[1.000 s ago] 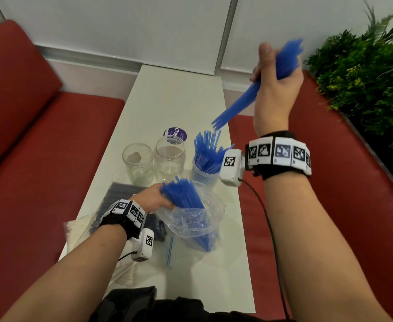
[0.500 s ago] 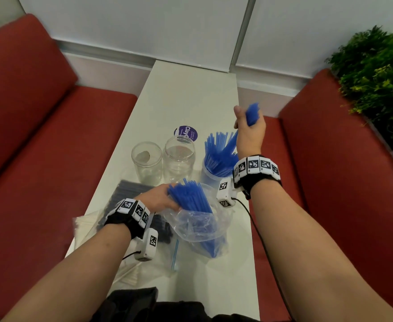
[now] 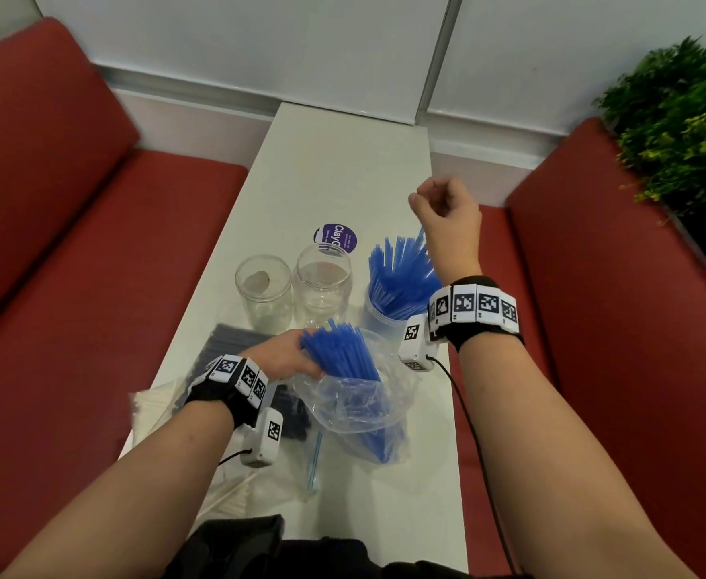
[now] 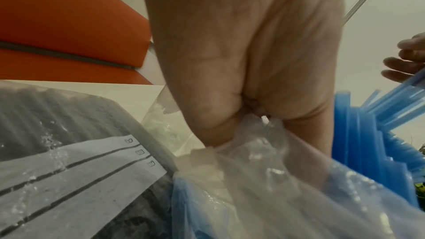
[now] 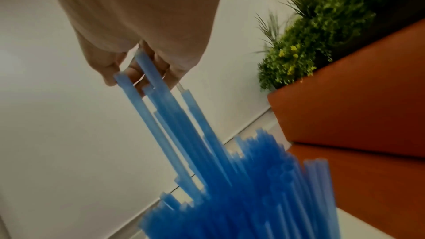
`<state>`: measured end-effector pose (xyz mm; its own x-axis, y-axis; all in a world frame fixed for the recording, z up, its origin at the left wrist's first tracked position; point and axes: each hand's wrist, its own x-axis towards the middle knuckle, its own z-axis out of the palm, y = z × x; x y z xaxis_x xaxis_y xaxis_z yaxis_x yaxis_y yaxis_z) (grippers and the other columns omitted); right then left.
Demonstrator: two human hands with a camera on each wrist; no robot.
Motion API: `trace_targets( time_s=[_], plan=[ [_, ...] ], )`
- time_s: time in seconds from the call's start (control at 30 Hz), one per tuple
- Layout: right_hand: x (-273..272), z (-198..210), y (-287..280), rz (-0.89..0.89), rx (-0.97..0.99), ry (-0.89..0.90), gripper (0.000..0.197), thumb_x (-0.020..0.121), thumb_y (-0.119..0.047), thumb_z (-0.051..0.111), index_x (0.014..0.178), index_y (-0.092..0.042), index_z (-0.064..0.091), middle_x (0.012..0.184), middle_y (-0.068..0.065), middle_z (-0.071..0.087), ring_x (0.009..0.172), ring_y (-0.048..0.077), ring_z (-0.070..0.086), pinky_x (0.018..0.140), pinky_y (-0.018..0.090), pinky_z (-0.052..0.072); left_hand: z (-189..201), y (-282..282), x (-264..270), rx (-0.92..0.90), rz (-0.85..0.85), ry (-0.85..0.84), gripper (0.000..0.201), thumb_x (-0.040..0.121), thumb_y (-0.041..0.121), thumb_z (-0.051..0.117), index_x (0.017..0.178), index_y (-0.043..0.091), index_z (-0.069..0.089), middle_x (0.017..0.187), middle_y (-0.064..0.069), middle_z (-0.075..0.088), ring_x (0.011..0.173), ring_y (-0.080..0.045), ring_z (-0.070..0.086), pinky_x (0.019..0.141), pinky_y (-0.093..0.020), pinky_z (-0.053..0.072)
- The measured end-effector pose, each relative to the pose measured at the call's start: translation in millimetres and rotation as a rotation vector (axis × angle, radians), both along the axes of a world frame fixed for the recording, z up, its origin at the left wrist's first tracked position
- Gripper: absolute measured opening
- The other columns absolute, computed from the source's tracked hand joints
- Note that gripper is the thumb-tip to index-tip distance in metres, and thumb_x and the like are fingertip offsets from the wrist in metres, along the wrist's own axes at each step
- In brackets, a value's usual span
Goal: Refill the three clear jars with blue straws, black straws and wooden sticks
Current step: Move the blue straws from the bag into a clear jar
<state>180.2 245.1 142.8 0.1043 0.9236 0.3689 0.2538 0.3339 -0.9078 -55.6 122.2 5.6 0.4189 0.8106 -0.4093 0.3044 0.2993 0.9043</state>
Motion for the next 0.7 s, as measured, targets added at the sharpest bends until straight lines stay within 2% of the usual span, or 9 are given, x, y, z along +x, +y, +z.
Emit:
trace_targets(
  time_s=[0.07, 0.13, 0.2, 0.3, 0.37, 0.43, 0.5, 0.6, 0.7],
  plan=[
    [-3, -6, -5, 0.016, 0.022, -0.183, 0.01, 0.093, -0.015, 0.064, 0.097, -0.024, 0.067, 0.093, -0.015, 0.069, 0.089, 0.002, 0.061, 0.086, 0.019, 0.048, 0, -1, 1, -0.001, 0.003, 0.004, 0.049, 0.071, 0.0, 0.081, 0.116, 0.017, 0.069, 0.111, -0.003, 0.075, 0.108, -0.017, 0.07, 0.102, -0.039, 0.05],
    [-6, -20, -9, 0.041, -0.045, -0.423, 0.022, 0.102, -0.026, 0.056, 0.118, -0.016, 0.067, 0.119, -0.003, 0.068, 0.113, 0.01, 0.059, 0.106, 0.03, 0.042, 1, -1, 1, -0.004, 0.006, 0.001, 0.05, 0.07, 0.002, 0.082, 0.115, 0.018, 0.07, 0.111, -0.003, 0.076, 0.108, -0.017, 0.07, 0.101, -0.038, 0.049],
    [-7, -37, -13, 0.081, -0.197, -0.699, 0.04, 0.108, -0.034, 0.042, 0.14, -0.014, 0.055, 0.145, 0.004, 0.054, 0.139, 0.021, 0.043, 0.122, 0.044, 0.021, 3, -2, 1, 0.0, 0.006, 0.019, 0.048, 0.069, 0.005, 0.083, 0.114, 0.019, 0.07, 0.11, -0.002, 0.076, 0.107, -0.017, 0.07, 0.1, -0.039, 0.049],
    [-6, -56, -20, 0.101, -0.348, -1.096, 0.049, 0.111, -0.033, 0.024, 0.158, -0.018, 0.029, 0.167, 0.005, 0.021, 0.155, 0.03, 0.01, 0.125, 0.052, 0.001, 4, -4, 0, 0.01, -0.007, 0.051, 0.042, 0.071, 0.007, 0.081, 0.11, 0.021, 0.071, 0.107, -0.001, 0.076, 0.103, -0.014, 0.071, 0.093, -0.034, 0.051],
    [-6, -55, -20, 0.105, -0.333, -1.117, 0.05, 0.111, -0.03, 0.022, 0.16, -0.02, 0.023, 0.169, 0.004, 0.015, 0.156, 0.03, 0.004, 0.125, 0.054, -0.001, 6, -5, -1, 0.012, -0.009, 0.064, 0.04, 0.072, 0.007, 0.081, 0.107, 0.024, 0.071, 0.106, -0.001, 0.076, 0.1, -0.012, 0.072, 0.089, -0.029, 0.051],
    [-6, -47, -18, 0.065, -0.268, -0.959, 0.05, 0.111, -0.035, 0.025, 0.16, -0.023, 0.026, 0.168, 0.003, 0.018, 0.157, 0.027, 0.003, 0.125, 0.054, -0.004, 6, -6, -1, 0.011, -0.001, 0.073, 0.041, 0.072, 0.005, 0.08, 0.108, 0.023, 0.071, 0.106, -0.002, 0.076, 0.103, -0.016, 0.071, 0.095, -0.036, 0.052],
    [-8, -39, -15, -0.011, -0.175, -0.884, 0.057, 0.108, -0.05, 0.027, 0.16, -0.028, 0.024, 0.169, 0.001, 0.014, 0.157, 0.026, -0.003, 0.124, 0.053, -0.01, 7, -6, -1, 0.014, 0.003, 0.091, 0.043, 0.073, 0.002, 0.08, 0.112, 0.018, 0.07, 0.107, -0.003, 0.076, 0.105, -0.018, 0.07, 0.102, -0.043, 0.05],
    [-16, -40, -20, -0.042, -0.103, -1.034, 0.07, 0.101, -0.069, 0.024, 0.161, -0.038, 0.01, 0.171, -0.003, -0.001, 0.156, 0.031, -0.014, 0.118, 0.056, -0.019, 8, -5, 0, 0.02, 0.006, 0.114, 0.042, 0.075, -0.002, 0.078, 0.113, 0.016, 0.069, 0.106, -0.003, 0.076, 0.105, -0.018, 0.07, 0.104, -0.045, 0.05],
    [-24, -60, -31, 0.011, -0.197, -1.238, 0.07, 0.103, -0.065, 0.021, 0.162, -0.035, -0.001, 0.17, -0.001, -0.009, 0.155, 0.034, -0.016, 0.118, 0.063, -0.016, 10, -6, 3, 0.025, 0.017, 0.125, 0.043, 0.075, -0.003, 0.078, 0.113, 0.015, 0.069, 0.105, -0.004, 0.076, 0.104, -0.019, 0.07, 0.104, -0.045, 0.049]
  ],
)
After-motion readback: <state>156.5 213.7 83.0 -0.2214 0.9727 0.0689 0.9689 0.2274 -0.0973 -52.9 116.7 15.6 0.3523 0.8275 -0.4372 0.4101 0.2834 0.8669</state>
